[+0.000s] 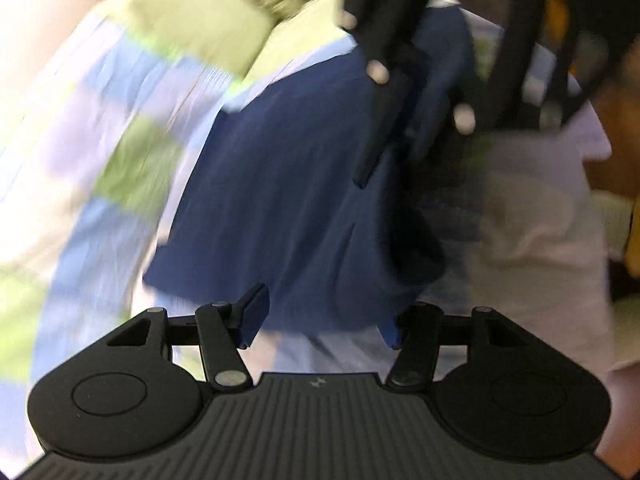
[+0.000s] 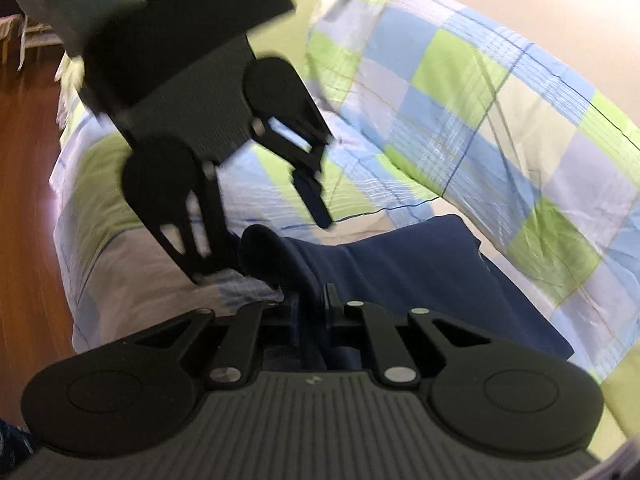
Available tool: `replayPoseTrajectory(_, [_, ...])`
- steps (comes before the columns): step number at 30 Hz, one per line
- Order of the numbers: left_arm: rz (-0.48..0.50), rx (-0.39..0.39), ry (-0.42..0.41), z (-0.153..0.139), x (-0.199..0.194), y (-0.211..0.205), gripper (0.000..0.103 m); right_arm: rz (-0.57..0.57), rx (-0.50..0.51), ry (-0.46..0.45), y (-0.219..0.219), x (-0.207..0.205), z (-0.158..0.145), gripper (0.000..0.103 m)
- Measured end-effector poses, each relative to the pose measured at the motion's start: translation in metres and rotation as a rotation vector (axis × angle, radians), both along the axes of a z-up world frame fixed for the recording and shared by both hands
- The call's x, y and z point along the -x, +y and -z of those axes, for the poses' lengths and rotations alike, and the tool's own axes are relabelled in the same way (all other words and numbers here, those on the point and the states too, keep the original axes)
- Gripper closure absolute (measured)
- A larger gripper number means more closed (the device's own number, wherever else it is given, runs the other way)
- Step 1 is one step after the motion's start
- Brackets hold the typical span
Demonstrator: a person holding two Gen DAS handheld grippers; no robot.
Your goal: Fold clothes
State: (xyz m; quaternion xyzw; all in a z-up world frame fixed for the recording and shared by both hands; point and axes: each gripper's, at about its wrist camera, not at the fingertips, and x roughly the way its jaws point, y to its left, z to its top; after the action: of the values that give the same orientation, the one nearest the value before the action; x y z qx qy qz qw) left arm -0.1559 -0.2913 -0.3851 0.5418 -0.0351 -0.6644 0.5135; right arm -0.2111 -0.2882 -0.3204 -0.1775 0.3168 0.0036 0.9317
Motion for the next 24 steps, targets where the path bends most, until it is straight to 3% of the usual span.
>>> replayPoseTrajectory(1, [0.016,-0.015,0.002,0.004,-0.002,-0.002,0.073,0.004,-0.015,-0.002,-0.001,0.001,0.001,0.095])
replayPoseTrajectory(2, [0.032,-0.031,0.004,0.008,-0.004,-0.003,0.074,0.006,-0.030,0.011,-0.002,0.002,0.001,0.094])
replayPoseTrajectory(3, [0.047,-0.044,0.005,0.011,-0.006,-0.005,0.074,0.008,-0.045,0.024,-0.004,0.002,0.002,0.087])
replayPoseTrajectory(4, [0.047,-0.043,0.009,0.012,-0.008,-0.004,0.074,0.011,-0.045,0.027,-0.007,0.006,0.000,0.074])
replayPoseTrajectory(7, [-0.002,-0.052,0.065,0.007,-0.011,-0.001,0.073,0.022,-0.010,0.030,-0.021,0.028,-0.007,0.059])
replayPoseTrajectory(9, [-0.016,-0.055,0.069,0.005,-0.005,0.008,0.072,0.069,0.071,0.077,-0.053,0.055,-0.011,0.052])
replayPoseTrajectory(13, [-0.043,-0.059,0.081,-0.004,0.002,0.040,0.071,0.111,0.266,0.215,-0.123,0.105,-0.003,0.049])
replayPoseTrajectory(15, [-0.061,-0.066,0.082,-0.006,0.000,0.019,0.071,0.094,0.333,0.253,-0.145,0.120,0.001,0.048])
replayPoseTrajectory(18, [-0.078,-0.072,0.065,-0.005,0.005,0.014,0.071,-0.007,0.432,0.294,-0.178,0.137,0.015,0.046])
replayPoseTrajectory(20, [-0.087,-0.077,0.057,-0.004,0.009,0.015,0.071,-0.142,0.456,0.303,-0.190,0.142,0.032,0.046])
replayPoseTrajectory(24, [-0.104,-0.086,0.042,-0.002,0.016,0.016,0.071,-0.414,0.590,0.232,-0.194,0.163,0.057,0.046])
